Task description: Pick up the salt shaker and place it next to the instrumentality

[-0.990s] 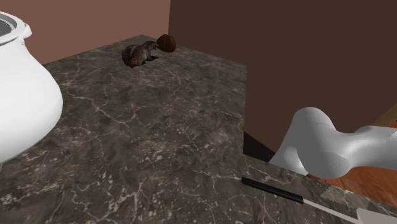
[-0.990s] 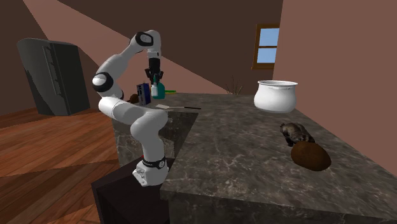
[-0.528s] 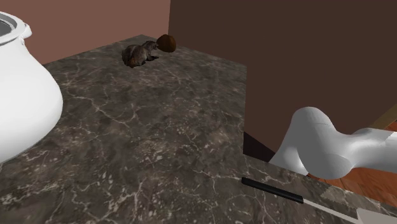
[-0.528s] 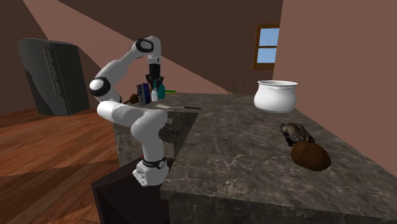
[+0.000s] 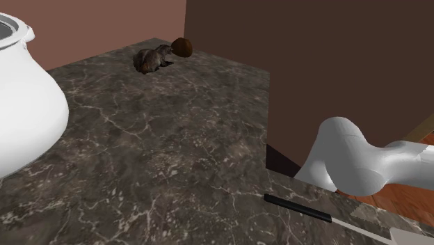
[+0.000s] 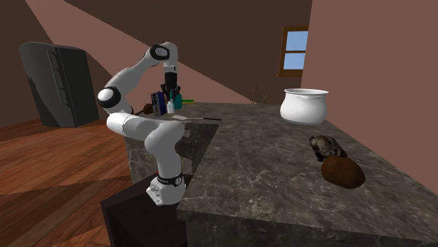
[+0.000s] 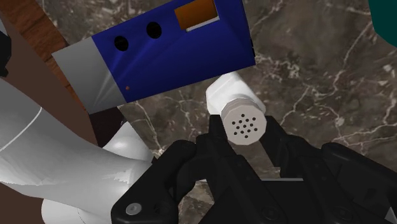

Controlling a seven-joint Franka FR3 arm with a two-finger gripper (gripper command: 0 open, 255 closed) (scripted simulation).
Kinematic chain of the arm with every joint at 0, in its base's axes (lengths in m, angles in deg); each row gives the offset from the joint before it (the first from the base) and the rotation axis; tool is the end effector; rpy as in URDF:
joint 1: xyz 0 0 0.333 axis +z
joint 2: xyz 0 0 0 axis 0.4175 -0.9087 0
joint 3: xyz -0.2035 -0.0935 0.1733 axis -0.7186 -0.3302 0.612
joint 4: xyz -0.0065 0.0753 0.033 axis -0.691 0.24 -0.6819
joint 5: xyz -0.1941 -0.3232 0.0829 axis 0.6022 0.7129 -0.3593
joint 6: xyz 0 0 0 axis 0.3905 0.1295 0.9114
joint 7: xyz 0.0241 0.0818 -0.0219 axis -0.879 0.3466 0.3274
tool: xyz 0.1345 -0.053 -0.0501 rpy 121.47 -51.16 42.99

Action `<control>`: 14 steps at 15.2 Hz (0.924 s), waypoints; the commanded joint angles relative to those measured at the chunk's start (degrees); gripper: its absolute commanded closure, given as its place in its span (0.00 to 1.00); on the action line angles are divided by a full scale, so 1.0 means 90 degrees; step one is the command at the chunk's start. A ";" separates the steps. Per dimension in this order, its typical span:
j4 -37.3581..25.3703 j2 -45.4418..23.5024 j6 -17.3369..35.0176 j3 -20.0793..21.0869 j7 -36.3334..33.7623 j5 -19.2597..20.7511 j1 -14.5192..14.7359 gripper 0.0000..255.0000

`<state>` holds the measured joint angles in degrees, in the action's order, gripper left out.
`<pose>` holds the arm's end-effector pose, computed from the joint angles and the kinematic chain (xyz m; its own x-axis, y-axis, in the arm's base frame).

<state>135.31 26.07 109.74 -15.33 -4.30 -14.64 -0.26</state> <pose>-0.2428 0.2767 0.5485 0.9882 -0.0464 0.1460 -0.0743 -0.9787 0.1912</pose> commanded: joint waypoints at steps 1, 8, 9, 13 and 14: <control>0.0000 0.0000 0.0000 0.0000 0.0000 0.0000 0.0000 1.00; -0.0299 -0.0196 -0.0086 -0.0032 -0.0058 0.0035 -0.0103 0.00; -0.0610 -0.0397 -0.0178 -0.0056 -0.0124 0.0061 -0.0208 0.00; -0.1196 -0.0766 -0.0353 -0.0080 -0.0262 0.0088 -0.0404 0.00; -0.1195 -0.0766 -0.0353 -0.0080 -0.0262 0.0088 -0.0404 0.00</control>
<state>125.00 19.45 106.68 -16.06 -6.56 -13.86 -3.72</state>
